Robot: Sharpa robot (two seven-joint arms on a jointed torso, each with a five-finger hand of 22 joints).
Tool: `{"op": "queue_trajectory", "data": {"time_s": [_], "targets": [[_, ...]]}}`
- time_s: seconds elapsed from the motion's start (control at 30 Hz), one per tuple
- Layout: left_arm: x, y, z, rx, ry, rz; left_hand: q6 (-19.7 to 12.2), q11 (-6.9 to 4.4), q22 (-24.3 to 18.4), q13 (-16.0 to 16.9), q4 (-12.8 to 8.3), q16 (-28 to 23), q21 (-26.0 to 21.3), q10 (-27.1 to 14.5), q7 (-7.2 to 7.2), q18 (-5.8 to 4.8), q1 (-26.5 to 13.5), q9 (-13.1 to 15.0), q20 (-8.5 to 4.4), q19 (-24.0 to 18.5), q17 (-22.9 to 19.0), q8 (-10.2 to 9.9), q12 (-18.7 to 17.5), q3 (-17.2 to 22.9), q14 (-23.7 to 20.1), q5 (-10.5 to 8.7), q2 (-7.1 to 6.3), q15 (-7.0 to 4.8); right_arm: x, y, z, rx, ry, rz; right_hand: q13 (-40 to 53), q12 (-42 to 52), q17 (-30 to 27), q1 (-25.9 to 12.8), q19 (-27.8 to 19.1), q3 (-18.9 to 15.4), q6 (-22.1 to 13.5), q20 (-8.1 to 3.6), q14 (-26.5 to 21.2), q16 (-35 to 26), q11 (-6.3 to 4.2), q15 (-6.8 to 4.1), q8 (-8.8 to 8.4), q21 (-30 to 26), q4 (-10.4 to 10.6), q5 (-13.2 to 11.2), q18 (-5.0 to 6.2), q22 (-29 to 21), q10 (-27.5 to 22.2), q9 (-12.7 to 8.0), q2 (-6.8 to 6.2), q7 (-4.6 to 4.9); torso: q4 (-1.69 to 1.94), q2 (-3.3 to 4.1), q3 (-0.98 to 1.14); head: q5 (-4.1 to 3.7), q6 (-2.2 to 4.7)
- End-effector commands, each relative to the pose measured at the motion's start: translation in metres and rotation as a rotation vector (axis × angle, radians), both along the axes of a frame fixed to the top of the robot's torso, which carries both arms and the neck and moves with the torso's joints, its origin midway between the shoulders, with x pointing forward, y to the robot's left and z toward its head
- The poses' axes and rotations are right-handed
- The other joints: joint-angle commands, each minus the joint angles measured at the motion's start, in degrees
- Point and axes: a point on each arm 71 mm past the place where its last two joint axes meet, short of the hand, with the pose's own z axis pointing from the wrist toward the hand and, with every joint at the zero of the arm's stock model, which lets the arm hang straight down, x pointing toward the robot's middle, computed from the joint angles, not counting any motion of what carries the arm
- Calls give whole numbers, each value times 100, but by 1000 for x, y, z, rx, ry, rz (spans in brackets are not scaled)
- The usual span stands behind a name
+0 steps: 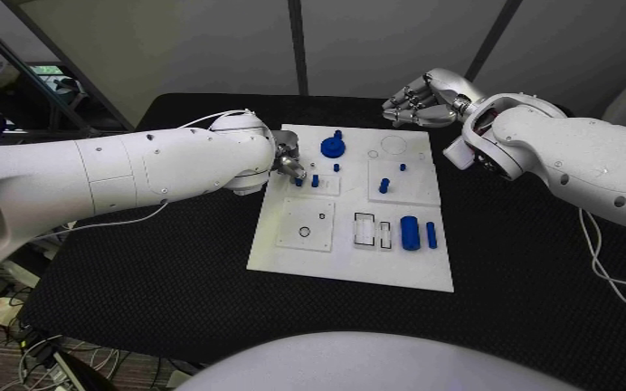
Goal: Assemble the parts on the task board
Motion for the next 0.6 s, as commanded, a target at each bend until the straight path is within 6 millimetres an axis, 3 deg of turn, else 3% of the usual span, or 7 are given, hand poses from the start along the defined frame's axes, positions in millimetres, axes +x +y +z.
{"op": "queue_trajectory", "data": {"time_s": [0.03,0.6], "targets": [[-2,1,-4,43,6,-20,-29,-365,1232,5,-559,14,20,380,-5,-48,-4,9,-38,373,1505,27,10,528,593,4,34,-46,0,1,1,2,-4,10,-2,28,-9,-14,41,15,-38,-10,-37,-5,0,-16,18,-33,24,26,33,0,-36,7,52,-15,-3,0,1,3,-12],[-4,3,-5,62,12,-32,-26,-385,1258,39,-564,14,138,417,-28,-68,2,25,-46,397,1505,73,36,455,593,12,57,-60,0,1,1,2,-4,11,-3,27,-13,-18,45,17,-40,-10,-39,-6,-1,-15,18,-44,23,27,33,0,-40,7,48,-16,-4,-1,2,15,-9]]}}
